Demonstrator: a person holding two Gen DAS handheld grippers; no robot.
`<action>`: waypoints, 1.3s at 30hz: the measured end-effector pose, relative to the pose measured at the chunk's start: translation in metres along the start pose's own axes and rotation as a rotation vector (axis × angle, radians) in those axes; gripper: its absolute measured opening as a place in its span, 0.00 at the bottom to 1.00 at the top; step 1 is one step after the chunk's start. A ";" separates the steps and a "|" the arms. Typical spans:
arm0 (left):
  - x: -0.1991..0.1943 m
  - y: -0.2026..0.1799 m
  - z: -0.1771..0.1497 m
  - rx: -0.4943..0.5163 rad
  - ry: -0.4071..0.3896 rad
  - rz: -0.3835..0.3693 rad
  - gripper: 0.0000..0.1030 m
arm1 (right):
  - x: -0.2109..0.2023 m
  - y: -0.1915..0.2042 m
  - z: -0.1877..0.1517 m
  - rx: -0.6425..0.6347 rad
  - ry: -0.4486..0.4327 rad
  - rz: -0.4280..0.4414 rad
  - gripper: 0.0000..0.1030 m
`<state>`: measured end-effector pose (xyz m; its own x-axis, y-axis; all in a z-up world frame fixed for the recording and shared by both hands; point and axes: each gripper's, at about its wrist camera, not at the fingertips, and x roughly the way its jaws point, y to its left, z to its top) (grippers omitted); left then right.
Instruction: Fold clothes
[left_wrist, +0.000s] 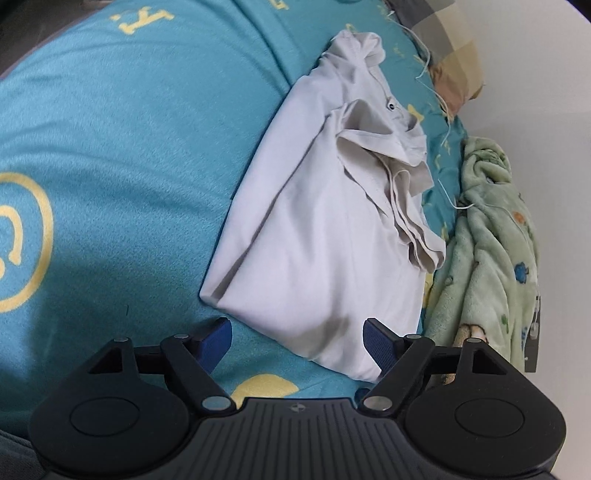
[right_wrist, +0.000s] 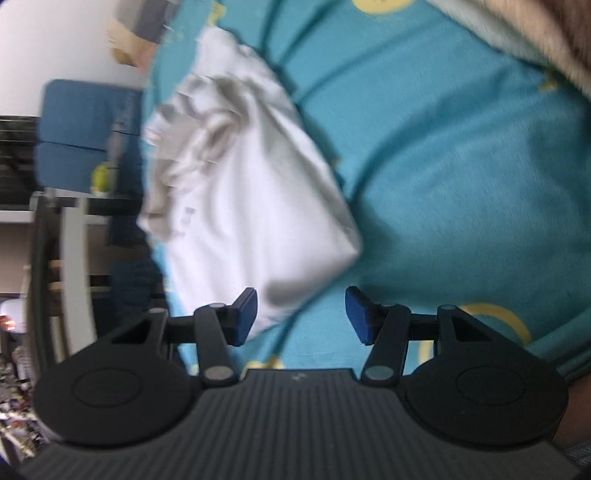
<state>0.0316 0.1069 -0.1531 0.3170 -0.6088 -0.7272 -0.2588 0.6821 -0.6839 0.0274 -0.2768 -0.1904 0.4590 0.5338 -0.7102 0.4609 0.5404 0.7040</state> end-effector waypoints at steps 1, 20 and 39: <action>0.002 0.001 0.001 -0.010 0.003 -0.005 0.78 | 0.002 0.000 -0.001 0.008 -0.010 0.003 0.54; 0.010 0.015 0.007 -0.120 -0.072 -0.115 0.53 | -0.020 0.011 0.008 -0.033 -0.212 0.155 0.10; -0.071 -0.038 -0.004 -0.075 -0.291 -0.196 0.09 | -0.066 0.045 -0.001 -0.064 -0.293 0.198 0.09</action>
<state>0.0150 0.1224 -0.0758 0.6109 -0.5771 -0.5420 -0.2300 0.5258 -0.8189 0.0174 -0.2875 -0.1120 0.7374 0.4279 -0.5226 0.2971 0.4893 0.8199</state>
